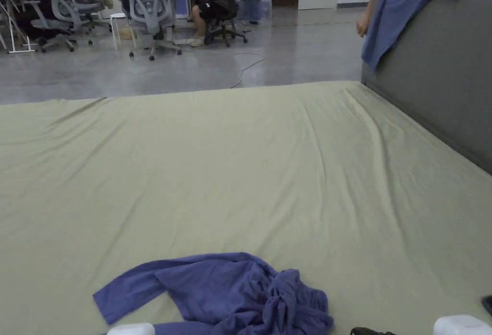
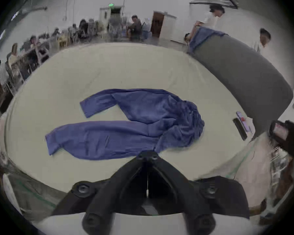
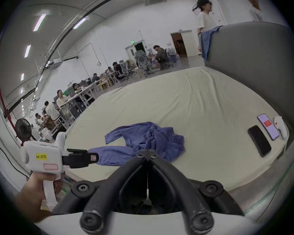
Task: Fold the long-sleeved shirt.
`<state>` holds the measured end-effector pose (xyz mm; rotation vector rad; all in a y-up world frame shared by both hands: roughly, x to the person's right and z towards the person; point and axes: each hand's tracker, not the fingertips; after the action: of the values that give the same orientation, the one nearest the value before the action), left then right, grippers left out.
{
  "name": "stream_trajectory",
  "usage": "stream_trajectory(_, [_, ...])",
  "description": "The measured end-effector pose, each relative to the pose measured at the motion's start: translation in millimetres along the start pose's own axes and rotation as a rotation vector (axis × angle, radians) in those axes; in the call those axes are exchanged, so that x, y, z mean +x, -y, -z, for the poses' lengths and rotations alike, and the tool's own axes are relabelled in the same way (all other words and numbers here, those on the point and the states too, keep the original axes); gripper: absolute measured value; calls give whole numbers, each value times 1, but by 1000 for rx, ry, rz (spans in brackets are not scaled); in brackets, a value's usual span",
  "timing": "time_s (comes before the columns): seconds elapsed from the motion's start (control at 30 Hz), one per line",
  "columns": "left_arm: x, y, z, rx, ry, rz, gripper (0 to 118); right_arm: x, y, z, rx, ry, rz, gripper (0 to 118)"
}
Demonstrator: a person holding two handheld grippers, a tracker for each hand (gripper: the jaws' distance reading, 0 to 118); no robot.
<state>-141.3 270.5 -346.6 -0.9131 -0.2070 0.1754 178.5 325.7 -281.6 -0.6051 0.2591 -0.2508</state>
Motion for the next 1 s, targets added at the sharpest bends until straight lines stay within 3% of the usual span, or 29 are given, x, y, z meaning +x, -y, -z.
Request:
stream_trajectory(0.03, [-4,-9,2,41,-23,-16,0,-1,0,4,-5,-5,-1,0])
stream_trajectory(0.07, [-8,-21,6,92,-19,-21,15,-1,-1,9,-10,-8,-2,0])
stream_trajectory(0.1, [-10,-38,11,124,-43,-9,54,-2,-2,13,-15,-8,-2,0])
stream_trajectory(0.13, [-13,-56,20,160,-94,12,102,-2,-3,18,-18,-9,-1,0])
stream_trajectory(0.17, [-16,-73,36,172,-121,35,117,-2,-5,21,-21,-11,2,0])
stream_trajectory(0.23, [-24,-98,74,184,-124,44,118,-1,-6,29,-28,-8,6,0])
stream_trajectory(0.33, [-34,-146,142,107,-214,90,118,5,-8,42,-47,12,12,0])
stream_trajectory(0.47, [-44,-148,251,-181,-248,103,117,16,-10,65,-97,67,44,0])
stream_trajectory(0.5, [-44,-138,265,-229,-223,112,108,18,-11,71,-111,79,53,0])
stream_trajectory(0.53, [-43,-131,276,-250,-253,144,88,21,-13,77,-127,93,60,0])
stream_trajectory(0.6, [-30,-135,252,-81,-280,192,81,26,-19,92,-160,128,63,0])
stream_trajectory(0.63, [-26,-138,243,-58,-231,191,53,29,-23,99,-167,133,61,0])
stream_trajectory(0.67, [-28,-135,229,-27,-181,160,9,32,-28,108,-168,131,63,0])
stream_trajectory(0.7, [-28,-136,222,-9,-167,128,9,35,-34,118,-173,126,65,0])
stream_trajectory(0.73, [-29,-140,217,-15,-154,122,9,38,-40,132,-182,116,70,8])
stream_trajectory(0.8, [-34,-145,211,5,-110,70,9,49,-43,174,-254,105,41,115])
stream_trajectory(1.0, [-48,-149,202,-2,-78,20,9,54,-17,285,-568,208,-11,111])
